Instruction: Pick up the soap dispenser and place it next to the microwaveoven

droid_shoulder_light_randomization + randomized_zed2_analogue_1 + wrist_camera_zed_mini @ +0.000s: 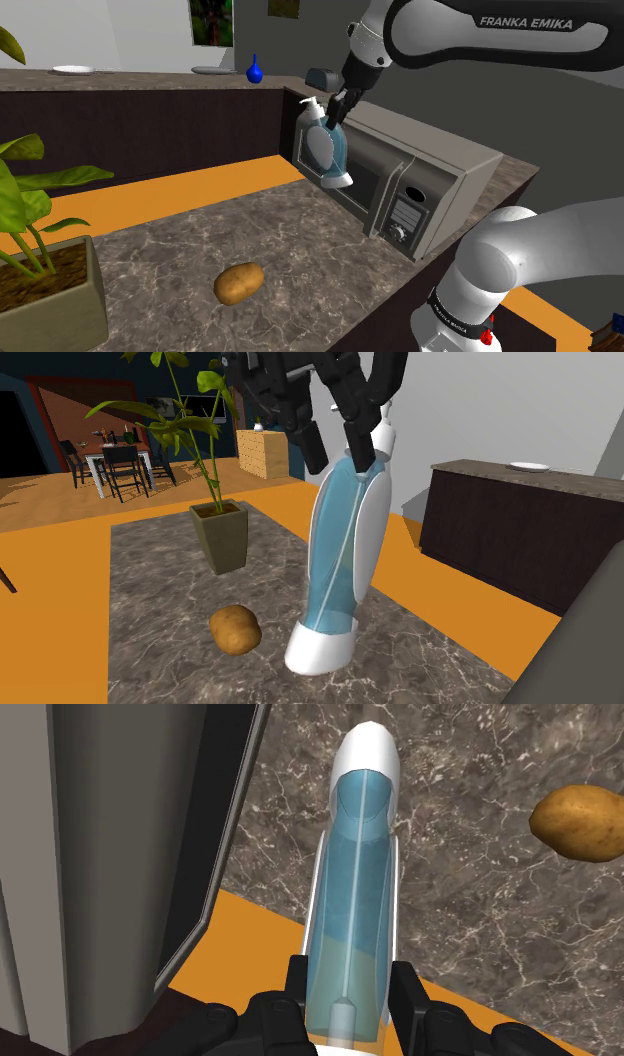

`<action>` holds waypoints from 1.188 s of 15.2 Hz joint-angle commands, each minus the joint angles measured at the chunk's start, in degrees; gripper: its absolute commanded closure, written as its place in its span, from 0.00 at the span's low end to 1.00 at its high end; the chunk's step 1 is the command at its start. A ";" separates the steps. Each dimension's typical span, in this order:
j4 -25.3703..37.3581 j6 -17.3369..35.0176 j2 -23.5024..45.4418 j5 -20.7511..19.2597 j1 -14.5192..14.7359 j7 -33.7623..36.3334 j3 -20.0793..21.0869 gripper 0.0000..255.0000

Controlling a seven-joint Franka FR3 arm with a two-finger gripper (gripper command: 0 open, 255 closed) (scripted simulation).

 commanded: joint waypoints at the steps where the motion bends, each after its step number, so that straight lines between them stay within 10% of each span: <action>1: -1.57 1.28 -0.34 0.14 0.14 0.08 0.14 1.00; 18: -14.73 14.06 -0.66 1.43 1.08 1.20 2.19 1.00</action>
